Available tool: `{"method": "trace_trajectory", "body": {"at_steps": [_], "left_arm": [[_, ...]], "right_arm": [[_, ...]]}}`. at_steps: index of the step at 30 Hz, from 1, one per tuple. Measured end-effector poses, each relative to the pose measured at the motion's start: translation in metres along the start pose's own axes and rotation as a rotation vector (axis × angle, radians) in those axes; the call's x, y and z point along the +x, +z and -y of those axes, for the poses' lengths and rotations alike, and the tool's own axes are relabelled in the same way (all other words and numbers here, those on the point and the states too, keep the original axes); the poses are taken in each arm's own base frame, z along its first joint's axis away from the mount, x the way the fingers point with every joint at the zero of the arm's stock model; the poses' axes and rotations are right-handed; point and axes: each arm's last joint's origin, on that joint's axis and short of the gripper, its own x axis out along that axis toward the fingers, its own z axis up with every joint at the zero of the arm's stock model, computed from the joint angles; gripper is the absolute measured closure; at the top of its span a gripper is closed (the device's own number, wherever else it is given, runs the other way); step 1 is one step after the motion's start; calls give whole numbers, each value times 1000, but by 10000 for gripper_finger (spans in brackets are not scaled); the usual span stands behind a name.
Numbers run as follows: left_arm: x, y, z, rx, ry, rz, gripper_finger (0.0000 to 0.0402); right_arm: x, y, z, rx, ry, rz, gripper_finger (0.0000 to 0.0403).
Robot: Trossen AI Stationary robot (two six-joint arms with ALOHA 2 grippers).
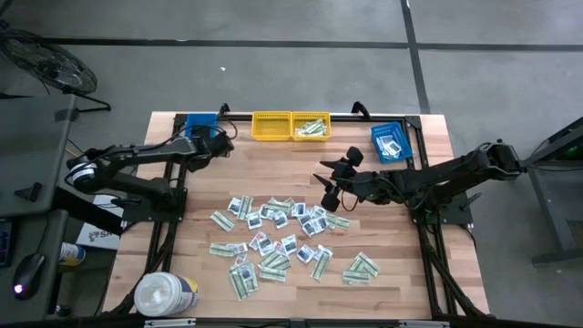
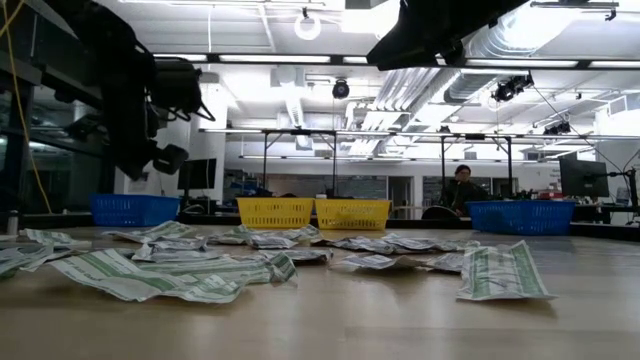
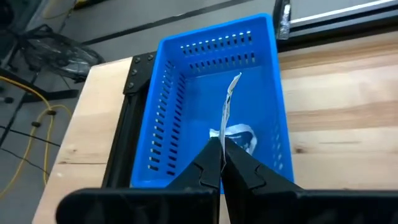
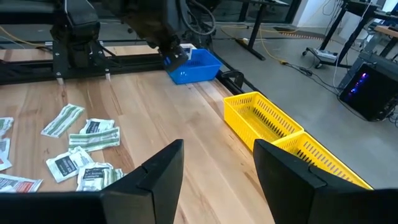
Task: Pick & Place First Aid Supplies
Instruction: Put the blue alcohol pad into the left blue bin, then put the green bandage pack into the right yellow bin
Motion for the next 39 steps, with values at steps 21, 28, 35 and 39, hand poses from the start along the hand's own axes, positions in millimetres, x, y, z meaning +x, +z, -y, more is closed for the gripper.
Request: {"method": "trace_trajectory", "body": {"at_steps": [21,28,35,39], "left_arm": [[10,9,4,47,-29,7,245],[7,7,7,84,-132,-51,230],[-17,2,16,156,-254,13,229],[-35,-3,22,229,-345,66,229]], "right_arm": [[0,-4,0,-16,24,-39,214],[-2,-22,4,-22,-10,-199,214],[-8,-41,8,-11,-1,-393,214],[-13,-52,8,-9,104,-548,214]]}}
